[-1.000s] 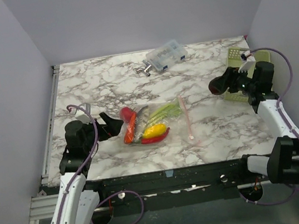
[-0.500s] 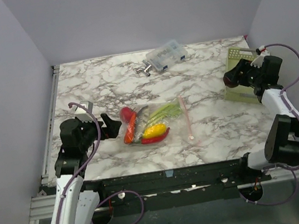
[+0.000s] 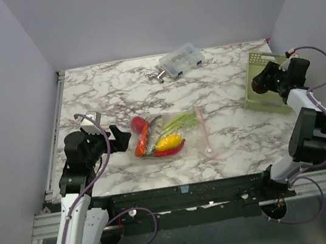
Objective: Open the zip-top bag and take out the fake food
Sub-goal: Place the fake fruit in the bin.
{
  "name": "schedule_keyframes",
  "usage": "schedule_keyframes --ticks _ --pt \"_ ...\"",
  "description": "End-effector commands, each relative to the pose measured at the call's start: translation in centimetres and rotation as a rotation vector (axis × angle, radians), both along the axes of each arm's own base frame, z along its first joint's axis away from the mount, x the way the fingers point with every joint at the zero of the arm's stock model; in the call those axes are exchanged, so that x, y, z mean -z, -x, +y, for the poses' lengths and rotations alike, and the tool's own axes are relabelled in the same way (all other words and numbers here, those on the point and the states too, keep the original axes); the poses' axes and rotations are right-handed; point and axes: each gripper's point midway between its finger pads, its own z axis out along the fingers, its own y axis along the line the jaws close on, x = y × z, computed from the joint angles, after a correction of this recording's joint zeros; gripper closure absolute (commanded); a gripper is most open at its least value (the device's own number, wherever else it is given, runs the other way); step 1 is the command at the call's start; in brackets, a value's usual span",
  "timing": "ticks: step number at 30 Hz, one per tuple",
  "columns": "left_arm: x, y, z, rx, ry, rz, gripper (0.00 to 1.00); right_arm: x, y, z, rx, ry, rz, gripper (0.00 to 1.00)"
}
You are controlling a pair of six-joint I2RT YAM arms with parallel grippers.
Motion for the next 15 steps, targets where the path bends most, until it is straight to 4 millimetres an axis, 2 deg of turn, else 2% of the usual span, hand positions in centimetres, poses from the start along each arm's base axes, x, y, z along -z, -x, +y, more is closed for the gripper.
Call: schedule_keyframes --ticks 1,9,13,15 --pt "-0.5 0.0 0.1 0.002 -0.006 -0.022 0.01 0.2 -0.6 -1.9 0.044 0.036 0.000 0.37" --pt "-0.5 0.0 0.0 0.009 -0.003 -0.020 0.01 2.0 -0.6 -2.2 0.035 0.034 0.045 0.21" --pt "-0.4 0.0 0.0 0.012 -0.002 -0.017 0.01 2.0 -0.5 -2.2 0.034 0.038 0.046 0.11" --pt "-0.4 0.0 -0.1 0.013 -0.001 -0.015 0.01 1.9 -0.5 -2.2 0.031 0.038 0.042 0.10"
